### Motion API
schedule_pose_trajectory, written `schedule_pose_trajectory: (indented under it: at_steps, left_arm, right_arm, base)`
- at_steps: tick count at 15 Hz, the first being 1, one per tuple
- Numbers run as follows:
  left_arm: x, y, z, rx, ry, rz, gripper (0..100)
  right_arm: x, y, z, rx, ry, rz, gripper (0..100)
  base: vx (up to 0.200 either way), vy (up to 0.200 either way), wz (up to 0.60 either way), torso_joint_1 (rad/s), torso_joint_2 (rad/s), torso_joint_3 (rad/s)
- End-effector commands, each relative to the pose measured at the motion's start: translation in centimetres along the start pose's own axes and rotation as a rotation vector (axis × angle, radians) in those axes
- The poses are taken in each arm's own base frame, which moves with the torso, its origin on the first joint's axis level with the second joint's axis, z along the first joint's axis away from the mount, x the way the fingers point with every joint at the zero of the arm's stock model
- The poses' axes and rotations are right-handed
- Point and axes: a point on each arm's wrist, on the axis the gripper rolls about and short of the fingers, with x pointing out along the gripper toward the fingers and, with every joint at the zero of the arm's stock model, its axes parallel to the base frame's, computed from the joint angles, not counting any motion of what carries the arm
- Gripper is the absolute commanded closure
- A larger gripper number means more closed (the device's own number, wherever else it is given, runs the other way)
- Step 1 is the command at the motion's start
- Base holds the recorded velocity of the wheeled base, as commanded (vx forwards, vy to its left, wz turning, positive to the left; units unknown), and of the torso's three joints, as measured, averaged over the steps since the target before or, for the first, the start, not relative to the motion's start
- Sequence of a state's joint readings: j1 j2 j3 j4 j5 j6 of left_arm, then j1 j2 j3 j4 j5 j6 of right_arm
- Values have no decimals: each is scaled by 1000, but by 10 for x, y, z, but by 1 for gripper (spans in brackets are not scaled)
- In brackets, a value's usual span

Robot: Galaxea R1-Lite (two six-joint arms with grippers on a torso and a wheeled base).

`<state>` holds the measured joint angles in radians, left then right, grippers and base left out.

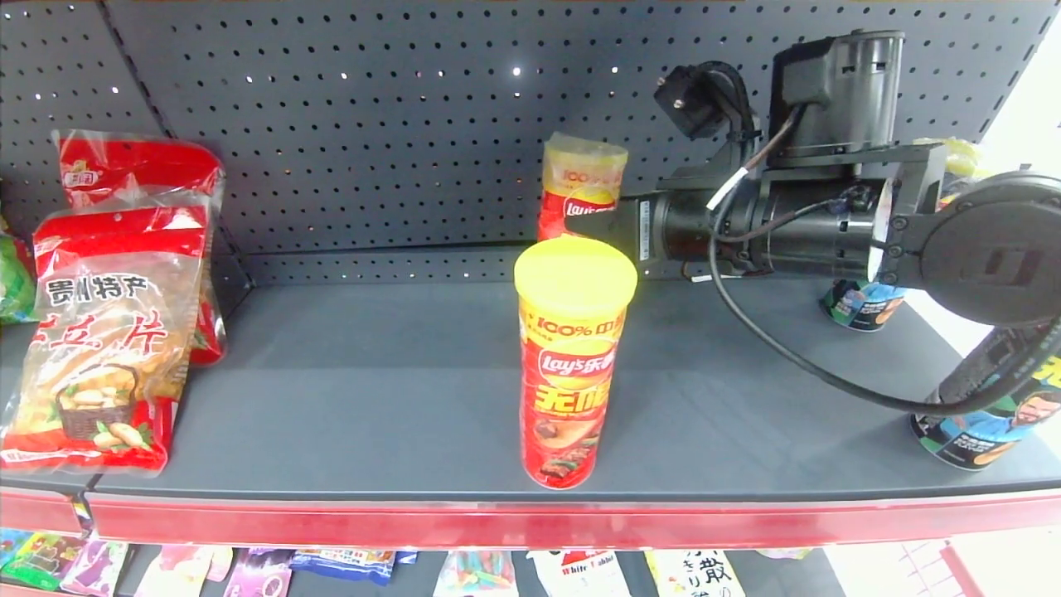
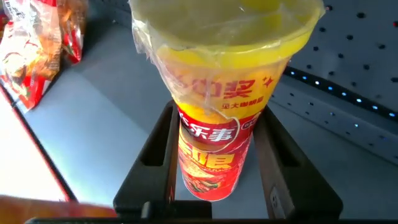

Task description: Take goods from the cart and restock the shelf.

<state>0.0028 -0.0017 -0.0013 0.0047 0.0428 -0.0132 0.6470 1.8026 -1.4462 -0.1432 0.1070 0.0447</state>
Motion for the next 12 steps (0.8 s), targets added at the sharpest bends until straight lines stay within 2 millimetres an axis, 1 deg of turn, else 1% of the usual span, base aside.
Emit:
schedule_pose_trajectory:
  at_steps: [1,2,12]
  left_arm:
    - [0,0,0,-1,1,1,0]
    - [0,0,0,0,3,1,0]
    - [0,0,0,0,3,1,0]
  right_arm:
    - [6,0,-3,0,9,3,100]
    - [9,3,-5,0,14,9,100]
    - [17,2,-10,1,24,-25,100]
  base:
    - [0,0,0,0,0,0]
    - [0,0,0,0,0,0]
    - [0,0,0,0,0,0]
